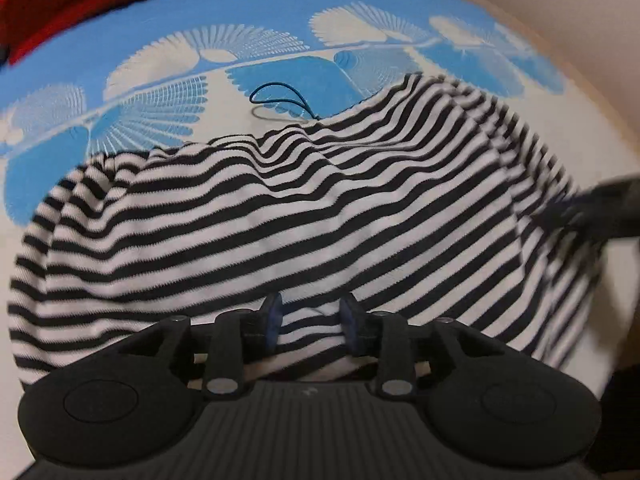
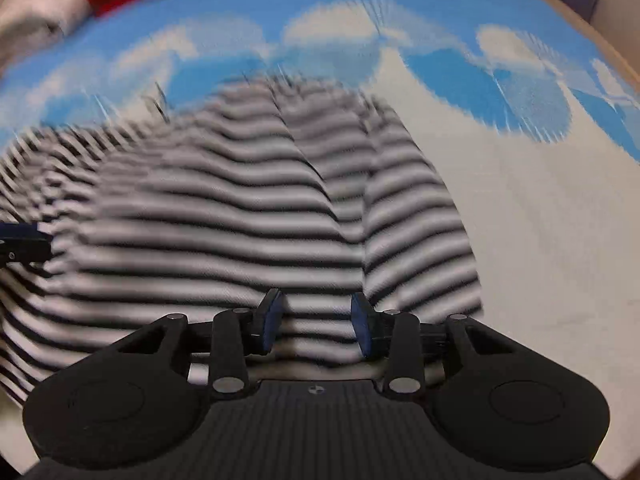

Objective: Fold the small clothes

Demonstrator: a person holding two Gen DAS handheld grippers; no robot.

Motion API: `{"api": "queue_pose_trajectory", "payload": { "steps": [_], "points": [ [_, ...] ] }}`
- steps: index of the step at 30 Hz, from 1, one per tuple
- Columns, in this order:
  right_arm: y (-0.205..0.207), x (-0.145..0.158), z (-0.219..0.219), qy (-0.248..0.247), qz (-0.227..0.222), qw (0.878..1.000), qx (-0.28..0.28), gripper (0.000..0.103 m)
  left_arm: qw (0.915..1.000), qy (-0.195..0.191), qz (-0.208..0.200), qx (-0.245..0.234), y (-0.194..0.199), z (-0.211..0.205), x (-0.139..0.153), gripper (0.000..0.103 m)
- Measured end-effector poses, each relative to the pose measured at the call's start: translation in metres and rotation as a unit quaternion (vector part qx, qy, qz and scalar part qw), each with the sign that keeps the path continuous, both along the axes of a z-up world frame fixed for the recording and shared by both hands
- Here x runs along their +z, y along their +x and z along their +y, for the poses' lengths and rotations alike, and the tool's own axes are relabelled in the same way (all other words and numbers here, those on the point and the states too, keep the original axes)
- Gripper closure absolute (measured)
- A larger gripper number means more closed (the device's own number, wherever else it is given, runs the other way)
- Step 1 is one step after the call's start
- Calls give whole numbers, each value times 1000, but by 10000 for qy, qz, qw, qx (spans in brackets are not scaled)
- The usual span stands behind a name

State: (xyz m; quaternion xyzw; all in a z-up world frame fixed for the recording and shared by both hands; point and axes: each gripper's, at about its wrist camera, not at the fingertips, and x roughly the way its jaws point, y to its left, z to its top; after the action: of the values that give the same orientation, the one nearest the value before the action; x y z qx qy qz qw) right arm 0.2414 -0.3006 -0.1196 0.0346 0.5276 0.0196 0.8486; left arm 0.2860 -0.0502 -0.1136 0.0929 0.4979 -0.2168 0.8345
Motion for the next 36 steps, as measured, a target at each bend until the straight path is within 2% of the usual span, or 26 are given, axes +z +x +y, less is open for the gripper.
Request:
{"api": "queue_pose_trajectory", "payload": {
  "steps": [3,5,8,11,12,15,16,18,21,26,28,32,33,34,36],
  "points": [
    [-8,13,-8,127,-130,9995,-258,63,9989,-290,13,373,1,10,16,66],
    [-14,20,-13,162,-201,9993,-272,63,9977,-520,-124,424,-4,25,35,67],
    [-23,20,-18,-33,-38,9998,-206,63,9971,-563,43,509,-14,47,43,67],
    [-30,9,-30,-190,422,9984,-310,63,9969,-399,376,558,-28,72,40,67],
    [-32,4,-36,-178,591,9975,-333,63,9972,-233,446,552,-33,77,35,67],
    [-38,-2,-38,-290,671,9971,-214,63,9911,624,892,761,-33,86,0,65],
    [-39,-1,-37,-318,635,9973,-184,63,9908,671,885,772,-36,91,-3,65],
    [-45,6,-33,-414,503,9977,-175,63,9906,451,789,1022,-41,97,13,65],
    [-57,27,-26,-552,35,9983,-205,63,9896,-95,89,1433,-64,121,60,60],
    [-87,73,5,-366,-1096,9932,-107,63,9751,-386,-1197,1829,-114,164,130,50],
    [-99,88,21,-196,-1452,9892,-35,63,9683,-412,-1491,1964,-131,181,146,46],
    [-119,111,65,194,-2132,9766,216,64,9507,-411,-1951,2375,-169,204,158,46],
    [-122,114,78,274,-2218,9742,313,70,9455,-432,-2149,2409,-180,207,163,44],
    [-124,116,91,368,-2285,9718,450,83,9411,-432,-2310,2431,-188,208,166,41],
    [-125,117,115,550,-2333,9680,750,94,9425,-286,-2366,2342,-193,207,166,30]
  ]
}}
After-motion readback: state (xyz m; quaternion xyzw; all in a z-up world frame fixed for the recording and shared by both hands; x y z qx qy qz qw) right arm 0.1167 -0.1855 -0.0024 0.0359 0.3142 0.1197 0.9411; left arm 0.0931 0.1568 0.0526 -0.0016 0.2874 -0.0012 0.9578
